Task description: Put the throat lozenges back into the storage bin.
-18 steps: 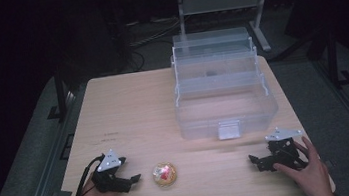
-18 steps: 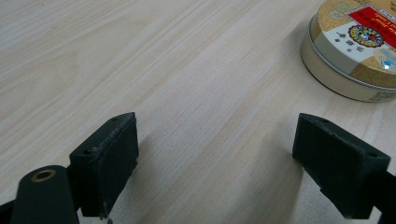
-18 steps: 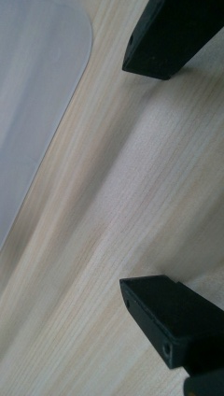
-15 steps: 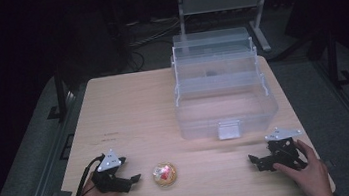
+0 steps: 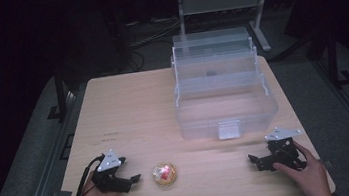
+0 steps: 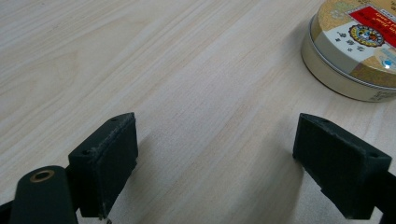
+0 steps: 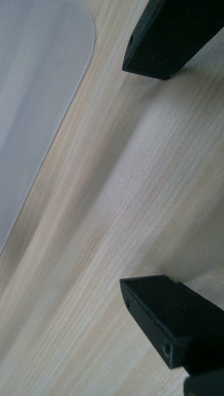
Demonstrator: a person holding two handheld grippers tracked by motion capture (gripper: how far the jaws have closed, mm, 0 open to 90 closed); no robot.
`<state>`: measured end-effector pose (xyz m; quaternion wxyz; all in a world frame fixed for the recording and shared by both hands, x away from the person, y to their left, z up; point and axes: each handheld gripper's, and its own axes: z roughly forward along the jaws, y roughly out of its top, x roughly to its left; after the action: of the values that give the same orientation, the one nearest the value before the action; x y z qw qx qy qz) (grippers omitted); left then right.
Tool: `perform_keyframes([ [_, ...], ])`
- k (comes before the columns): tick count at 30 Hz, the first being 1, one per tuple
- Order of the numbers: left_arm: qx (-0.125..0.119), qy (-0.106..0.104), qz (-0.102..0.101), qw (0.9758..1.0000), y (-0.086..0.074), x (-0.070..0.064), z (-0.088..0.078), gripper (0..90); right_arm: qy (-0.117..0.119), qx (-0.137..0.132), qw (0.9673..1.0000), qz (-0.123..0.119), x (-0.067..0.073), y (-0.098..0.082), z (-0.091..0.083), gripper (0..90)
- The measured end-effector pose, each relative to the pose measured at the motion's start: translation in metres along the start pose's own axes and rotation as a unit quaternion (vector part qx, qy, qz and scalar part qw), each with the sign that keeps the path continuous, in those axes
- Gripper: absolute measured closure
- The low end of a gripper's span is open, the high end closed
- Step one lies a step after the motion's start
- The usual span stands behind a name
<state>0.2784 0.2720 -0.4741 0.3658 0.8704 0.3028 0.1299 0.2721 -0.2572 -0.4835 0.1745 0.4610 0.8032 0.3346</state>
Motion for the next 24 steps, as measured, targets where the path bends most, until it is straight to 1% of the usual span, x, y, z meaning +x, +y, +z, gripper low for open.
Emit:
perform_keyframes([
  [1,0.0,0.0,0.0,1.0,0.0,0.0,0.0,13.2,0.0,0.0,1.0,0.0,0.0,0.0,0.0,0.0],
  [3,0.011,0.0,0.0,0.9999,0.002,0.001,-0.001,13.3,0.0,0.0,1.0,0.0,0.0,0.0,0.0,0.0],
  [9,0.024,-0.001,0.001,0.9997,0.005,0.003,-0.002,13.7,0.0,0.0,1.0,0.0,0.0,0.0,0.0,0.0],
  [10,0.031,-0.002,0.001,0.9995,0.006,0.003,-0.002,13.7,0.0,0.0,1.0,0.0,0.0,0.0,0.0,0.0],
  [13,0.034,-0.003,0.001,0.9994,0.007,0.004,-0.003,13.6,0.0,0.0,1.0,0.0,0.0,0.0,0.0,0.0],
  [14,0.035,-0.01,-0.003,0.9993,0.009,0.005,-0.005,13.7,0.0,0.0,1.0,0.0,0.0,0.0,0.0,0.0],
  [17,0.036,-0.012,-0.005,0.9993,0.01,0.005,-0.007,13.7,0.0,0.0,1.0,0.001,0.0,0.0,0.0,0.0],
  [18,0.036,-0.018,-0.008,0.9991,0.011,0.006,-0.008,13.7,0.0,0.0,1.0,0.001,0.0,0.0,0.0,0.0],
  [24,0.045,-0.024,-0.007,0.9987,0.014,0.005,-0.011,13.7,0.0,0.0,1.0,0.001,0.0,0.0,0.0,0.0],
])
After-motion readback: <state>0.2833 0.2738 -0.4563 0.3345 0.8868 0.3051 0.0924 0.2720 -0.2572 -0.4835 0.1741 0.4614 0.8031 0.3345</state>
